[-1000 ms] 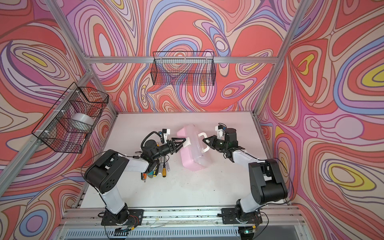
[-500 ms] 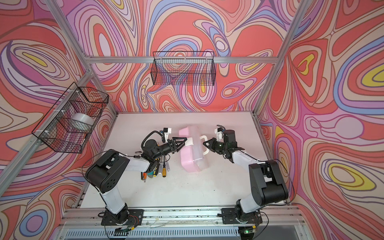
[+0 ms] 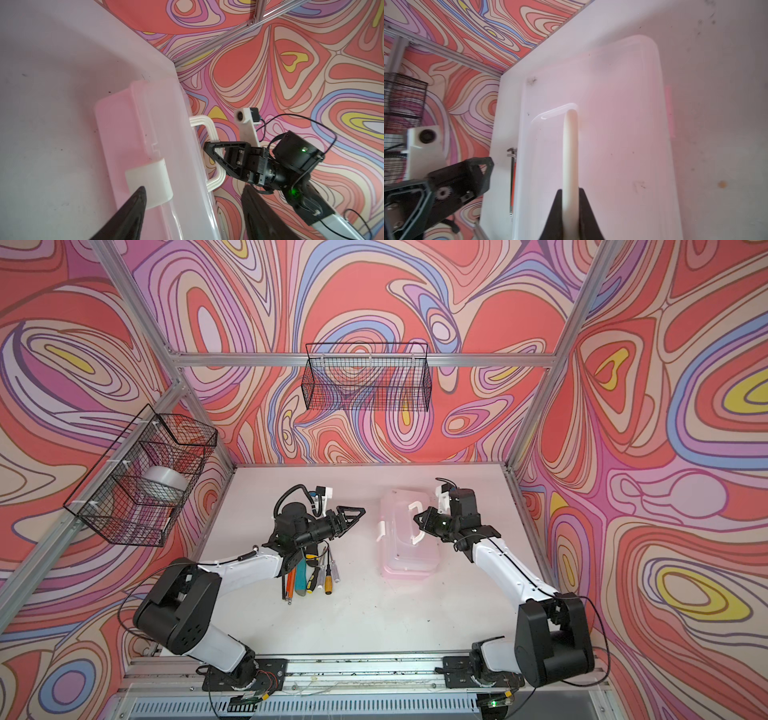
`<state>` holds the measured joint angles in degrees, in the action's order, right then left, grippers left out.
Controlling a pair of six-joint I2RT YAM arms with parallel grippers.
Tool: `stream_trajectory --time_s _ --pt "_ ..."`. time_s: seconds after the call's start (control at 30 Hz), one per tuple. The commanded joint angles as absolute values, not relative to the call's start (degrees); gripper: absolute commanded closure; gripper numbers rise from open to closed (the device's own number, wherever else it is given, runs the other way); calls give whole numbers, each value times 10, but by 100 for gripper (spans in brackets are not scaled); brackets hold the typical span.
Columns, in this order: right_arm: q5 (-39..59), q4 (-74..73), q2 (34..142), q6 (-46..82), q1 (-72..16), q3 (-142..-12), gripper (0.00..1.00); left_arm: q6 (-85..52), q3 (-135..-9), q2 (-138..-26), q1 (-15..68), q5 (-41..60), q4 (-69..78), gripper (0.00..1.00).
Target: Pack the tool kit
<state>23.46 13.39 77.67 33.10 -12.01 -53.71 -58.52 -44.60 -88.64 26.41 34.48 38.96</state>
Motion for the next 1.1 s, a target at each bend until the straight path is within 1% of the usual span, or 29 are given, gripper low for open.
stream_trajectory --time_s 0.0,0.13,0.27,0.4,0.57,0.63,0.73,0.83,0.93,1.07 --pt "197 160 782 300 -164 -589 100 -491 -468 -850 265 298 221 26" --pt "212 125 816 319 -174 -582 100 -476 -469 -842 269 283 182 26" --pt "147 173 869 289 -211 -611 100 -456 -471 -845 287 252 141 23" --pt "118 186 893 285 -230 -619 100 -434 -486 -855 298 212 77 22" --pt "76 201 902 286 -248 -628 100 -404 -544 -882 318 116 -58 27" --pt "64 203 903 287 -254 -631 100 -405 -550 -892 319 102 -69 27" --pt "17 219 908 282 -269 -641 100 -402 -559 -903 323 94 -75 25" --pt "8 220 913 286 -274 -642 100 -395 -582 -920 331 81 -98 25" --pt "-25 231 924 281 -291 -650 100 -390 -597 -935 337 72 -109 25" --pt "-19 217 931 289 -292 -640 100 -393 -607 -952 340 74 -108 24"
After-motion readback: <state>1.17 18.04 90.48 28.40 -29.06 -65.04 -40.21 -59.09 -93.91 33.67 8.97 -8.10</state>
